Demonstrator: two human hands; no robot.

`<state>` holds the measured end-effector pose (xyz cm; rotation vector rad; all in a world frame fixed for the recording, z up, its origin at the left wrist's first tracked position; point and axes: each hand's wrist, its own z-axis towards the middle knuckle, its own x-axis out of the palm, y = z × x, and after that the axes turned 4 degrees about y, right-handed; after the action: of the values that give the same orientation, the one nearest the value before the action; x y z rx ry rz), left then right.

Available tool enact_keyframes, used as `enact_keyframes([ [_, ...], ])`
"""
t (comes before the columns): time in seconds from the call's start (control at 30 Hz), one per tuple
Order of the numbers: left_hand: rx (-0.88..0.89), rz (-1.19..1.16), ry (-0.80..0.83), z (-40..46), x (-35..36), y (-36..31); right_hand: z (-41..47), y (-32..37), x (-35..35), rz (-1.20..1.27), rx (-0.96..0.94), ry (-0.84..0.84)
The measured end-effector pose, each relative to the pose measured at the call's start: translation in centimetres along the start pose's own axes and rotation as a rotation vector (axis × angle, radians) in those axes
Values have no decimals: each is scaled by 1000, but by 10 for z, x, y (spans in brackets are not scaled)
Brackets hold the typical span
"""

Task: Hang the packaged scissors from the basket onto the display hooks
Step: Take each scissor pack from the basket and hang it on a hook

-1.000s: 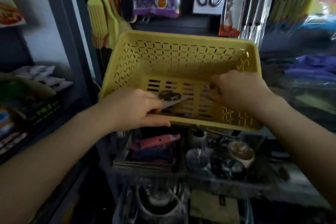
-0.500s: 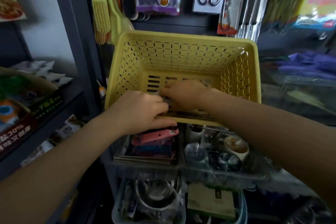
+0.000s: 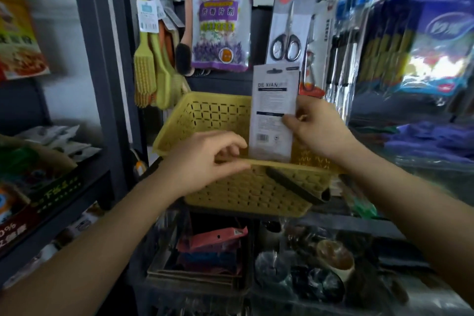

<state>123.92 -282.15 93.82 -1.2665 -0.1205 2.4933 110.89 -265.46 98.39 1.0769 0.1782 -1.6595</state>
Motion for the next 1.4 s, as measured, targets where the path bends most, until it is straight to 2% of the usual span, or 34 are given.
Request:
enact_keyframes([
  [0.13, -123, -134, -116, 39, 14, -25, 7, -23, -5, 201, 96, -146],
  [0.23, -166, -233, -106, 78, 29, -39, 17, -28, -11, 388, 160, -200],
  [0.4, -118, -50, 4, 122, 45, -46, 27, -34, -21, 733, 152, -232],
  [0.53, -75, 14, -114, 136, 48, -41, 38, -46, -32, 673, -47, -132],
  [0.6, -134, -36, -160, 142, 42, -35, 47, -53, -37, 536, -120, -110],
  [0.63, -174, -75, -176, 144, 39, -32, 53, -56, -40, 470, -127, -154],
  [0.73, -216, -285, -262, 151, 29, -24, 78, -61, -49, 401, -104, -446],
  [0.8, -215, -477, -327, 153, 25, -23, 98, -58, -54, 469, -65, -540],
  [0.9, -240, -785, -338, 157, 22, -19, 125, -50, -59, 638, 38, -448],
  [0.97, -260, -890, -291, 161, 20, -15, 138, -42, -60, 684, 51, -382],
  [1.13, -322, -821, -262, 172, 17, -14, 169, -28, -71, 676, -14, -349],
  [1.4, -264, -771, -477, 202, 4, -15, 203, -19, -89, 743, -57, -489],
])
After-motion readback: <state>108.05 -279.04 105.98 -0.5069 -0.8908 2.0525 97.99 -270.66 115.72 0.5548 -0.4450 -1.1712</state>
